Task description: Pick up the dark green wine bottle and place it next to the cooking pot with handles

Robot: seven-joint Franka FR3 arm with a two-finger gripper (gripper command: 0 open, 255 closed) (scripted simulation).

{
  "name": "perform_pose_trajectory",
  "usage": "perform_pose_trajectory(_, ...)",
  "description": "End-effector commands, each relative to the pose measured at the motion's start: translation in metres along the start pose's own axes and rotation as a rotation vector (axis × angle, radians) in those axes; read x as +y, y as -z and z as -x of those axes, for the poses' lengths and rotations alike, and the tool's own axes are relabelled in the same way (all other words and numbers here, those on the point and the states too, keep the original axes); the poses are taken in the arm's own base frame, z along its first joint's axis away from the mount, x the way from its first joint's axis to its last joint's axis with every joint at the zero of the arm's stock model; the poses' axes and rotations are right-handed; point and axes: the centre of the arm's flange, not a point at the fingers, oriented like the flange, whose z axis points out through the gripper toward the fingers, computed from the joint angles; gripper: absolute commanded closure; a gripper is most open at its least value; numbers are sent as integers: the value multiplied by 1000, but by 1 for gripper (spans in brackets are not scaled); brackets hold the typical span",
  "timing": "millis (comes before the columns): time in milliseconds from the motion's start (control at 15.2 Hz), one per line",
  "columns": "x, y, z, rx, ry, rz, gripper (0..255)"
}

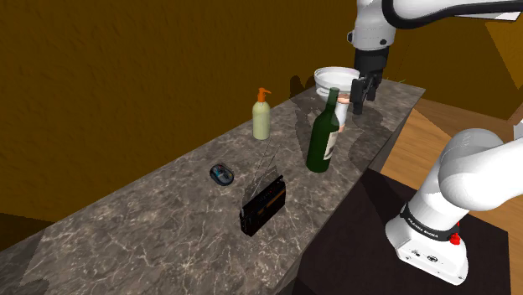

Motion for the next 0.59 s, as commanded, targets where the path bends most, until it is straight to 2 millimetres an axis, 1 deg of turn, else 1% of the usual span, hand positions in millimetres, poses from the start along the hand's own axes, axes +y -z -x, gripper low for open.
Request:
perform_pose_trajectory(0, 0, 0, 0, 0, 0, 0, 0)
perform_pose_trajectory(396, 13, 35, -41, 181, -41, -70, 0)
perform_pose_trajectory(528, 16, 44, -51, 226, -51, -87, 0)
